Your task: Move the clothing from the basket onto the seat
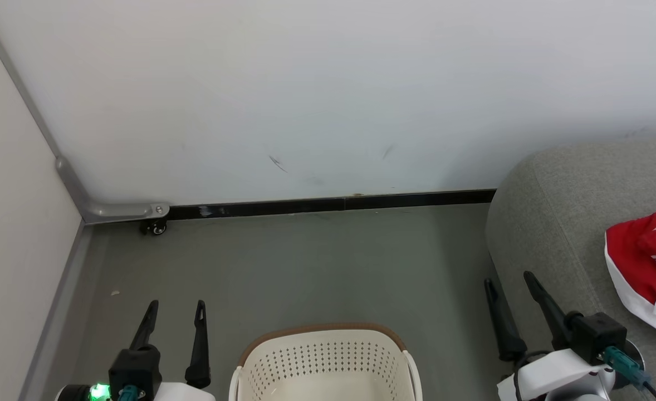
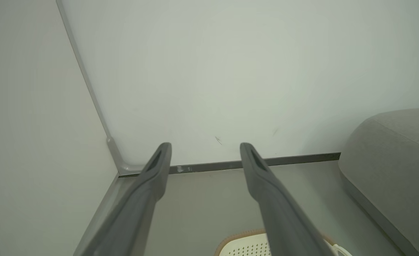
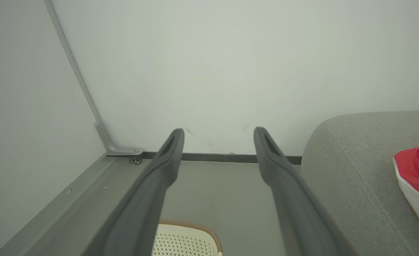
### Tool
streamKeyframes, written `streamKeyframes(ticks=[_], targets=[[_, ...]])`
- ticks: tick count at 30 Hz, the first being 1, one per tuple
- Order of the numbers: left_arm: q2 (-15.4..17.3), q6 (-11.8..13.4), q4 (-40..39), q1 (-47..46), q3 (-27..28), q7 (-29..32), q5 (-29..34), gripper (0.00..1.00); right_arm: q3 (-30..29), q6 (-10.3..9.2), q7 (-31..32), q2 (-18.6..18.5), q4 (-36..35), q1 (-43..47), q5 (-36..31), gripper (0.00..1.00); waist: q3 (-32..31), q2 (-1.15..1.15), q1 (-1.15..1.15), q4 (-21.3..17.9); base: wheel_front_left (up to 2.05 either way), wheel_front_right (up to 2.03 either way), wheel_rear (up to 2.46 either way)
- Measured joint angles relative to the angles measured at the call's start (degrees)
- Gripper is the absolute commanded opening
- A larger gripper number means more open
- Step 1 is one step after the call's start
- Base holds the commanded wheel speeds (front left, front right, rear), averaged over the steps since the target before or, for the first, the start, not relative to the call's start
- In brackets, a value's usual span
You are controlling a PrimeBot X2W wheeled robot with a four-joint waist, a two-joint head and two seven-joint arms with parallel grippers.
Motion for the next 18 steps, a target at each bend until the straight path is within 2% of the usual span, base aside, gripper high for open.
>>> streamKeyframes(ticks=[18], targets=[[0.5, 0.0, 1.3, -1.2, 0.5, 0.0, 0.4, 1.0, -0.2, 0.0, 2.5, 0.3, -5.1, 2.5, -0.8, 1.0, 0.9, 0.0, 0.0, 0.5, 0.0, 0.0, 0.0]])
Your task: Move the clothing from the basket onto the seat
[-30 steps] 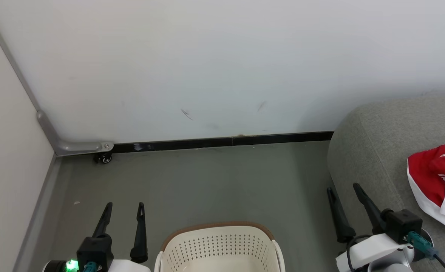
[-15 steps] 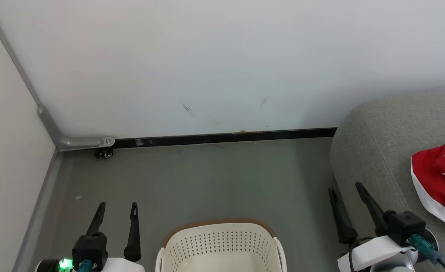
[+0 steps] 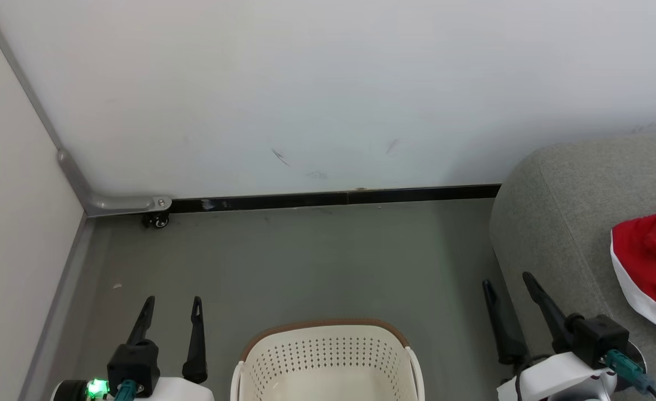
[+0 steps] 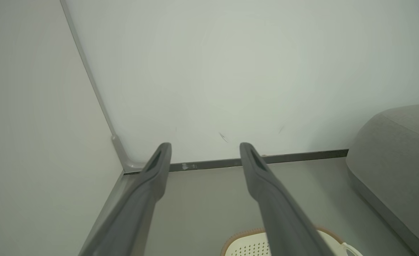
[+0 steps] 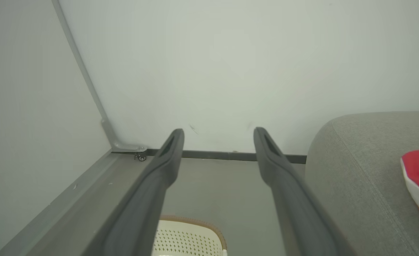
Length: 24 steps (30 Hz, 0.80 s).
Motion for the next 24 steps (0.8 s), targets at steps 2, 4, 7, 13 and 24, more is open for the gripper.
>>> streamKeyframes(ticks=[2, 4, 7, 13, 24], targets=[[-0.1, 0.0, 0.1, 0.0, -0.1, 0.0, 0.0, 1.0, 0.2, 0.0, 0.2, 0.0, -0.4, 0.1, 0.7, 1.0, 0.1, 0.0, 0.0, 0.0, 0.0, 0.0, 0.0], [-0.1, 0.0, 0.2, -0.1, -0.1, 0.0, 0.0, 1.0, 0.3, 0.0, 0.5, 0.0, -0.9, 0.1, 1.1, 1.0, 0.2, 0.0, 0.0, 0.1, 0.0, 0.0, 0.0], [-0.1, 0.0, 0.5, -0.5, -0.2, 0.0, 0.0, 1.0, 0.5, 0.0, 0.5, 0.0, -1.7, 0.3, 1.5, 1.0, 0.3, 0.0, 0.0, 0.1, 0.0, 0.0, 0.0], [-0.2, 0.1, 0.8, -0.9, -0.2, 0.0, 0.1, 1.0, 0.5, 0.0, 1.3, 0.0, -2.3, 1.3, 2.1, 1.0, 0.4, 0.0, 0.0, 0.0, 0.0, 0.0, 0.0], [-0.9, 0.0, 1.2, -1.1, -0.4, 0.0, 0.7, 0.0, 0.7, 0.0, 2.3, 0.0, -3.5, 2.2, 2.5, 0.0, 0.4, 0.0, 0.0, 0.0, 0.0, 0.0, 0.0]])
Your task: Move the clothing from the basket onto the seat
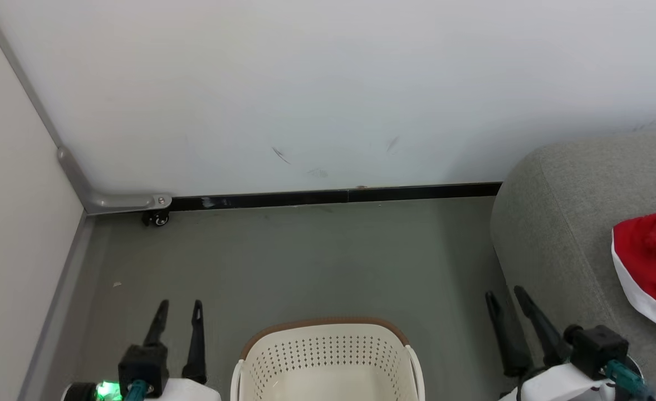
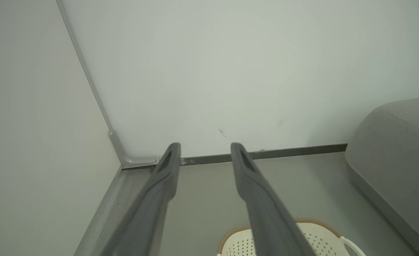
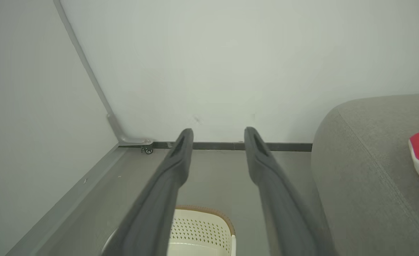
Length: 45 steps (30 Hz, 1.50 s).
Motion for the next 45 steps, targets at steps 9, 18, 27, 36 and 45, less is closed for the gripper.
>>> streamKeyframes(ticks=[9, 18, 27, 36, 45], targets=[[-1.8, -0.4, 2.7, 3.1, -0.5, 0.8, -1.7, 0.0, -0.1, 0.0, 0.0, 0.3, 3.4, 2.8, 1.3, 0.0, 0.0, 0.0, 0.0, 0.0, 0.0, 0.0, 0.0], [-2.4, -2.4, 2.0, 3.1, 1.7, 2.1, -8.8, 0.0, -1.3, 0.0, 1.3, 0.4, 3.4, 2.4, 8.7, 0.0, 0.2, 0.0, 0.0, -0.1, 0.0, 0.0, 0.0], [-3.4, -4.6, 1.0, 3.1, 4.3, 4.3, -17.6, 0.0, -2.1, 0.0, 2.9, 0.4, 3.3, 2.2, 18.6, 0.0, 0.5, 0.0, 0.18, -0.5, 0.0, 0.0, 0.0], [-4.1, -7.0, 0.4, 3.1, 6.6, 6.1, -24.6, 0.0, -3.0, 0.0, 4.2, 0.4, 2.6, 1.2, 25.7, 0.0, 0.4, 0.0, 0.64, -0.8, 0.0, 0.0, 0.0], [-4.9, -9.0, -0.2, 3.1, 8.8, 8.0, -31.6, 0.0, -4.2, 0.0, 5.5, 0.4, 2.1, 1.1, 32.9, 0.0, 0.2, 0.0, 0.97, -1.0, 0.0, 0.0, 0.0]])
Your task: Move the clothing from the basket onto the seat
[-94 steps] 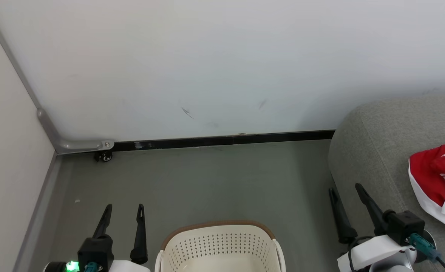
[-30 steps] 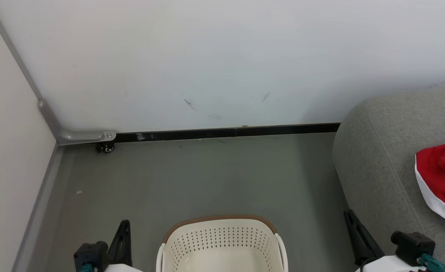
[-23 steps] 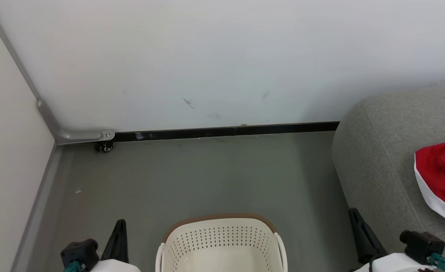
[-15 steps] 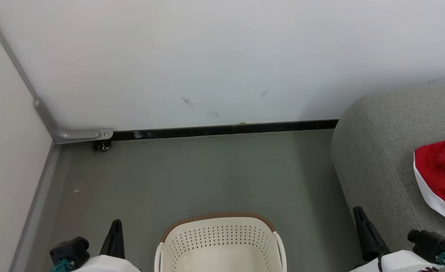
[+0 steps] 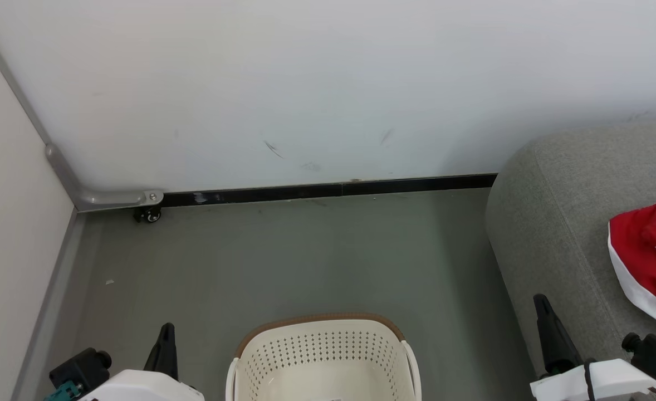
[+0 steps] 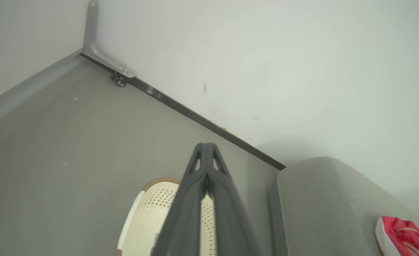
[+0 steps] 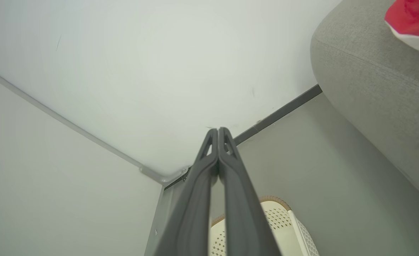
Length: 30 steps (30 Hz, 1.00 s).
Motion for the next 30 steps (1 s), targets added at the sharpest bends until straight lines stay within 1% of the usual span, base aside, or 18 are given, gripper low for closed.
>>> streamKeyframes(ticks=[2, 8, 12, 18, 23, 30], targets=[[-0.2, -0.5, 0.0, 0.0, 0.3, 0.3, -0.6, 0.0, -0.1, 0.0, 0.3, 0.0, 0.0, 0.0, 0.8, 0.0, 0.0, 0.0, 0.01, 0.0, 0.0, 0.0, 0.0], [-0.6, -2.0, -0.2, 0.0, 1.8, 1.2, -5.2, 0.0, -0.6, 0.0, 1.2, 0.0, -0.2, -0.1, 5.7, 0.0, 0.0, 0.0, 0.0, -0.2, 0.0, 0.0, 0.0], [-0.9, -2.6, -0.3, 0.0, 2.8, 2.2, -8.3, 0.0, -1.1, -0.01, 1.8, 0.0, -0.2, -0.3, 9.0, 0.0, 0.2, 0.0, -0.16, -0.3, 0.0, 0.0, 0.0], [-1.3, -4.5, -0.3, 0.0, 4.3, 3.5, -13.1, 0.0, -1.8, -0.01, 2.5, 0.0, -0.3, -1.4, 13.8, 0.0, 0.5, 0.0, -0.46, -0.4, 0.0, 0.0, 0.0], [-1.8, -5.5, -0.3, -0.1, 5.5, 4.4, -17.0, 0.0, -2.3, -0.01, 3.3, 0.0, -0.3, -1.9, 18.0, 0.0, 0.9, 0.0, -0.7, -0.5, 0.0, 0.0, 0.0], [-2.4, -7.4, -0.4, -0.5, 7.2, 5.7, -22.2, 0.0, -3.1, -0.01, 3.9, 0.0, -0.5, -2.4, 23.6, 0.0, 1.4, 0.0, -0.87, -0.7, 0.0, 0.0, 0.0]])
